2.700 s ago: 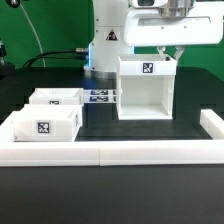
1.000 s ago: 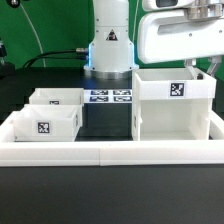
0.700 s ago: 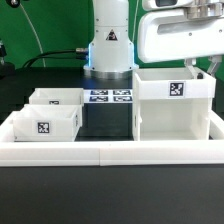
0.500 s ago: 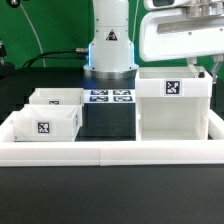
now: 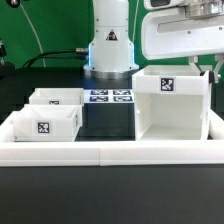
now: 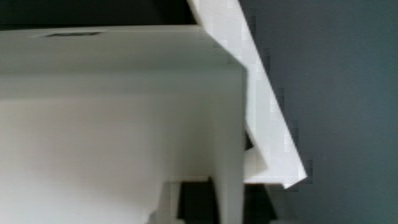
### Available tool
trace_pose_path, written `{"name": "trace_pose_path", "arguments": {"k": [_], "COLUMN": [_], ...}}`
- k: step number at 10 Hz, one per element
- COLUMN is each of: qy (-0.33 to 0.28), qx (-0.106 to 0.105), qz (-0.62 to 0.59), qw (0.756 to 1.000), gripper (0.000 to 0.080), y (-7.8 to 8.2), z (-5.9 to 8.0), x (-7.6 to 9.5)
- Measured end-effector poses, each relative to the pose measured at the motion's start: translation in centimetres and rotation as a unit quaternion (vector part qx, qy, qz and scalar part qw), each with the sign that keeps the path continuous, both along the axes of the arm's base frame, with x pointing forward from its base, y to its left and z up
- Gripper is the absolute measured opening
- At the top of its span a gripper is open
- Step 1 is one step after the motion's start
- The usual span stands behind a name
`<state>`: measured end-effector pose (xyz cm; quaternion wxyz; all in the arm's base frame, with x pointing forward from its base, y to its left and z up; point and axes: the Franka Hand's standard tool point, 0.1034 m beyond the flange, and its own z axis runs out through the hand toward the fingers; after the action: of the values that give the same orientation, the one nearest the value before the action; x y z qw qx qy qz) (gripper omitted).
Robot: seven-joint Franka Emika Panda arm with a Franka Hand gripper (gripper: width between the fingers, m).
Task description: Assemble drawer
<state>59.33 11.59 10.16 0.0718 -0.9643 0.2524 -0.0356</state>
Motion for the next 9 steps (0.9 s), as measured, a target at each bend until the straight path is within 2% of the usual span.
{"name": "trace_pose_path", "arguments": {"k": [3, 6, 9], "qy": [0.013, 0.019, 0.030], "qx": [0.011, 0.018, 0.030], "qz": [-0.121, -0.179, -0.262], "qw": [0.993, 0.984, 0.964], "gripper": [0.0042, 0.0044, 0.0044], "y": [-0.13, -0.50, -0.81], "z": [-0.22, -0.14, -0.17], "x": [-0.12, 0.00, 0.04]}}
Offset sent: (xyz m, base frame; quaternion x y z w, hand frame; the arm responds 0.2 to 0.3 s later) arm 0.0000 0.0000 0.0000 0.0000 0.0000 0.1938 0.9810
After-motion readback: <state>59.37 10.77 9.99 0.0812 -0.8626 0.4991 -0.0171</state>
